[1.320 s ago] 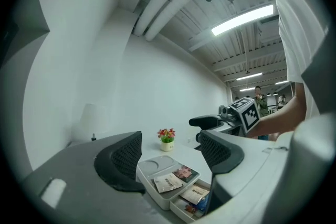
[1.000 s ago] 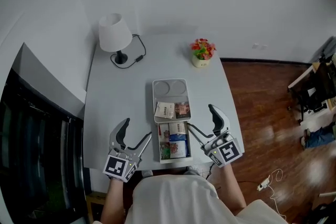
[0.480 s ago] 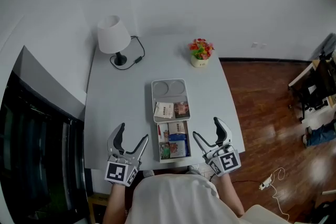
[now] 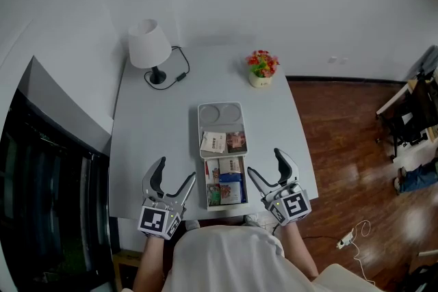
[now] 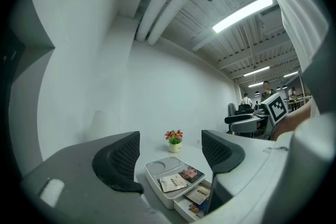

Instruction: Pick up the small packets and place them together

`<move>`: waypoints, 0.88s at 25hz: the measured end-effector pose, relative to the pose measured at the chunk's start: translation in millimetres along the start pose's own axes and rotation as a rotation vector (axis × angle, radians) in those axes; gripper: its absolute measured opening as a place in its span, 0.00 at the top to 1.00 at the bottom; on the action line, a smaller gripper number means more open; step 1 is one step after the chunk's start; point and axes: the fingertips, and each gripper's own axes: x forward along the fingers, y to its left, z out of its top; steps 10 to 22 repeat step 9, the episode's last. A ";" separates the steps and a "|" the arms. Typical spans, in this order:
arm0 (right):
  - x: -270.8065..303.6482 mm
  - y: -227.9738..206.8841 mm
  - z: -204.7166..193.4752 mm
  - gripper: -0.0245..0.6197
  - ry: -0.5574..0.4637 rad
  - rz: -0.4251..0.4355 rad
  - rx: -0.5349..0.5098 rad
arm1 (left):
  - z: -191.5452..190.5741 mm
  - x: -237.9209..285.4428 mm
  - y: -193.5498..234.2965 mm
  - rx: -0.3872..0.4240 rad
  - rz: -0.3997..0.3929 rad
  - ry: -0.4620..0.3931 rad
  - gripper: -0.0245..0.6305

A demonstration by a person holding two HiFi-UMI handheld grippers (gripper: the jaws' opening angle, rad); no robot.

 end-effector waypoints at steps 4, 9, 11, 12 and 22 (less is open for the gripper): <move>1.4 4.1 -0.2 0.35 0.002 0.017 -0.002 | -0.5 -0.5 -0.2 0.001 0.004 -0.001 0.42; 3.3 5.7 3.5 0.35 -0.009 0.032 -0.009 | -0.7 -0.6 1.9 0.002 0.008 0.001 0.42; 3.3 5.7 3.5 0.35 -0.009 0.032 -0.009 | -0.7 -0.6 1.9 0.002 0.008 0.001 0.42; 3.3 5.7 3.5 0.35 -0.009 0.032 -0.009 | -0.7 -0.6 1.9 0.002 0.008 0.001 0.42; 3.3 5.7 3.5 0.35 -0.009 0.032 -0.009 | -0.7 -0.6 1.9 0.002 0.008 0.001 0.42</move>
